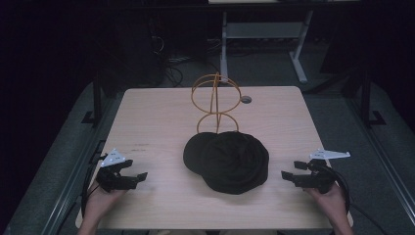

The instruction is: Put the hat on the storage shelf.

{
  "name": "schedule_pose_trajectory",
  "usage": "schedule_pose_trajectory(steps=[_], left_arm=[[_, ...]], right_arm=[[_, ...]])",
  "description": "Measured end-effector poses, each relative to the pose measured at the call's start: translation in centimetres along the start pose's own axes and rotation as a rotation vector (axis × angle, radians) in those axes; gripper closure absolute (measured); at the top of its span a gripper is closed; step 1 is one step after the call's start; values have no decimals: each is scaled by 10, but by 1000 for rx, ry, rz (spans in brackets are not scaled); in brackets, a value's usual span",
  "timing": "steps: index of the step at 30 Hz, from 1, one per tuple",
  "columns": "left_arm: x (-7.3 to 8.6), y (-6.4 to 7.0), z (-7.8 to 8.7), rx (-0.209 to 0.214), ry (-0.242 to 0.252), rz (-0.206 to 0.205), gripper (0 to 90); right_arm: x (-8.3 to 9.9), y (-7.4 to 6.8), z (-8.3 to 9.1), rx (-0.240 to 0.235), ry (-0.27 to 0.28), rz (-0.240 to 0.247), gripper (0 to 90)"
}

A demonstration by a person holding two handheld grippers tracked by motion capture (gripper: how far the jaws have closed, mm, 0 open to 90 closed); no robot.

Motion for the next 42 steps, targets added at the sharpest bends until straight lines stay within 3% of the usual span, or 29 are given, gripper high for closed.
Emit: schedule_pose_trajectory(steps=[5, 12, 14, 33, 38, 42], left_arm=[[1, 5, -2, 16, -17, -5, 165], [-4, 13, 0, 35, 0, -41, 165], [-6, 18, 0, 57, 5, -47, 165], [-14, 32, 0, 74, 17, -103, 167], [-21, 42, 0, 94, 21, -113, 171], [-30, 53, 1, 113, 35, -146, 190]], right_arm=[[-1, -1, 1, 13, 0, 10, 197], [-2, -6, 5, 18, 9, 25, 197], [-3, -7, 5, 13, 7, 29, 197], [-3, -10, 2, 6, -15, 31, 197], [-3, -9, 2, 6, -13, 35, 197], [-3, -7, 2, 5, -10, 34, 197]])
Point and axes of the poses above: each handheld gripper's, and its own axes: z roughly backward along the jaws, x roughly out of its underside, y roughly to its right, the point moved 5 cm from there along -z, roughly forward along the jaws, and after that the axes turned 8 degrees about -x, right-handed, at the moved point
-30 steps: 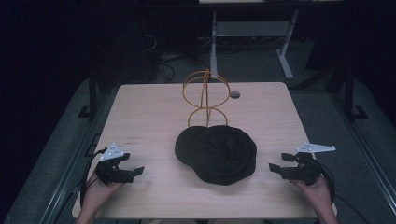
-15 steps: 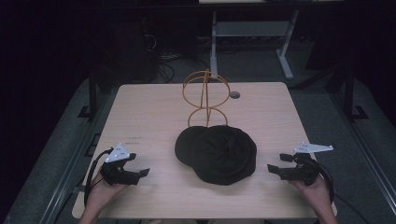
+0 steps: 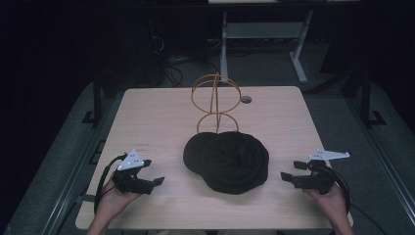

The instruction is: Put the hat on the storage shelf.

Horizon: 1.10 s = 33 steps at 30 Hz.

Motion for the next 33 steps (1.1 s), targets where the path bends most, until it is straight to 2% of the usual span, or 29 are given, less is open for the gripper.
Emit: schedule_pose_trajectory(steps=[5, 9, 11, 15, 21, 23, 25, 26, 29, 30, 33], left_arm=[[-13, 13, -1, 31, 12, -33, 191], [-24, 25, -1, 57, 5, -92, 193], [-26, 27, -1, 59, 6, -95, 194], [-39, 40, -1, 94, 17, -132, 205], [-54, 54, -4, 120, 23, -179, 235], [-62, 61, -6, 144, 36, -194, 237], [-66, 65, -7, 151, 42, -201, 237], [-71, 71, -10, 166, 47, -218, 241], [-75, 76, -12, 175, 46, -234, 252], [-80, 83, -15, 190, 47, -248, 252], [-85, 90, -19, 205, 45, -268, 262]], right_arm=[[0, 0, 1, -1, 4, -5, 197], [1, 1, 1, -1, 2, -8, 197], [1, 1, 0, -2, -2, -11, 197], [0, 1, 0, -2, 2, -10, 197], [0, 1, -1, -2, -4, -9, 198], [0, 1, -1, 1, 2, -12, 198], [0, 2, -1, 1, 2, -13, 198], [0, 2, -1, 1, -2, -12, 198], [1, 2, -1, 0, -7, -14, 198], [1, 2, -1, -1, -5, -13, 199], [0, 3, -1, 0, 1, -8, 199]])
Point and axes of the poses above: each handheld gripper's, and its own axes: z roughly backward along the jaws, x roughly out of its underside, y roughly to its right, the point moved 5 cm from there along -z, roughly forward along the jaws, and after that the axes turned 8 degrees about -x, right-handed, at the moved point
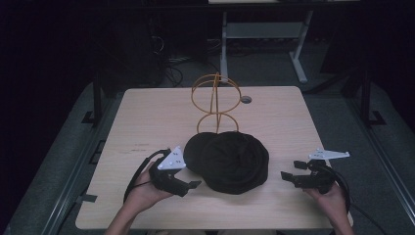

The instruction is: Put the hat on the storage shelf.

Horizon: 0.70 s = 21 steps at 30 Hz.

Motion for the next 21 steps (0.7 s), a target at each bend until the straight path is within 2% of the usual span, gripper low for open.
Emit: schedule_pose_trajectory(steps=[3, 6, 9, 13, 16, 17, 19, 20, 21], left_arm=[[-11, 8, -11, 29, -4, -25, 271], [-15, 11, -16, 42, -7, -35, 281], [-21, 17, -25, 88, -14, -53, 289], [-27, 25, -38, 105, -37, -80, 290], [-30, 28, -45, 116, -42, -84, 293], [-31, 30, -47, 128, -43, -87, 300], [-32, 32, -51, 166, -48, -100, 390], [-32, 32, -51, 166, -48, -100, 388], [-33, 35, -56, 178, -71, -96, 387]], right_arm=[[1, 0, 0, -1, -6, -1, 199], [1, 0, 0, -2, -7, 0, 199], [1, 0, 0, -2, -2, 3, 199], [2, 0, 1, -4, -5, 2, 200], [2, 1, 2, -1, -4, 2, 201], [2, 1, 2, 0, -1, 2, 201], [2, 1, 3, 1, -1, -4, 202], [2, 1, 3, 2, -2, -4, 202], [2, 2, 3, 3, -1, 1, 202]])
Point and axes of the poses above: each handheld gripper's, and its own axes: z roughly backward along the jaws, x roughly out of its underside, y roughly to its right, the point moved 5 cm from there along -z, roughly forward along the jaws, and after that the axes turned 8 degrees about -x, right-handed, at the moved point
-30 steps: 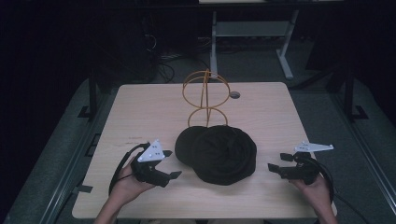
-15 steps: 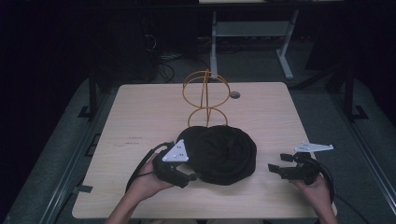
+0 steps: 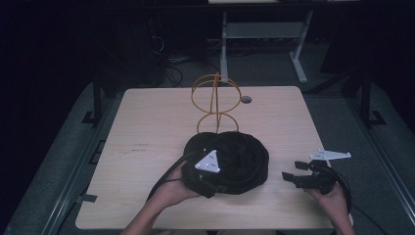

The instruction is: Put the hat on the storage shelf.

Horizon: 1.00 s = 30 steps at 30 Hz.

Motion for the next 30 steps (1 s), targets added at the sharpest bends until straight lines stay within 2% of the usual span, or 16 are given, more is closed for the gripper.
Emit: schedule_pose_trajectory(steps=[2, 5, 7, 11, 13, 15, 16, 17, 18, 25, 26, 30], left_arm=[[-2, 0, -6, 14, -23, -16, 384], [-4, 3, -11, 22, -27, -16, 384], [-8, 5, -19, 27, -45, -42, 391], [-10, 7, -28, 33, -65, -44, 407], [-11, 9, -37, 53, -103, -42, 434], [-11, 9, -39, 56, -113, -46, 440], [-10, 11, -45, 61, -141, -45, 446], [-10, 11, -45, 61, -141, -45, 447], [-8, 10, -50, 55, -168, -56, 452], [-10, 12, -58, 48, -192, -57, 493], [-10, 13, -60, 44, -218, -82, 493], [-10, 15, -67, 39, -248, -102, 498]], right_arm=[[0, 0, 0, -1, -2, -1, 202], [1, 0, 1, 1, 0, -1, 203], [0, 0, 1, 2, 3, 0, 203], [1, 0, 1, 0, -1, 0, 203], [1, 0, 1, -2, 0, 5, 203], [0, 0, 2, -1, 2, 4, 204], [0, 0, 2, 0, 4, 3, 204], [0, 0, 2, 0, 3, 3, 204], [1, 0, 1, 0, 3, 3, 204], [1, 0, 0, -1, -4, 8, 205], [1, 0, 1, 0, -4, 8, 205], [1, -1, 0, 1, -10, 9, 205]])
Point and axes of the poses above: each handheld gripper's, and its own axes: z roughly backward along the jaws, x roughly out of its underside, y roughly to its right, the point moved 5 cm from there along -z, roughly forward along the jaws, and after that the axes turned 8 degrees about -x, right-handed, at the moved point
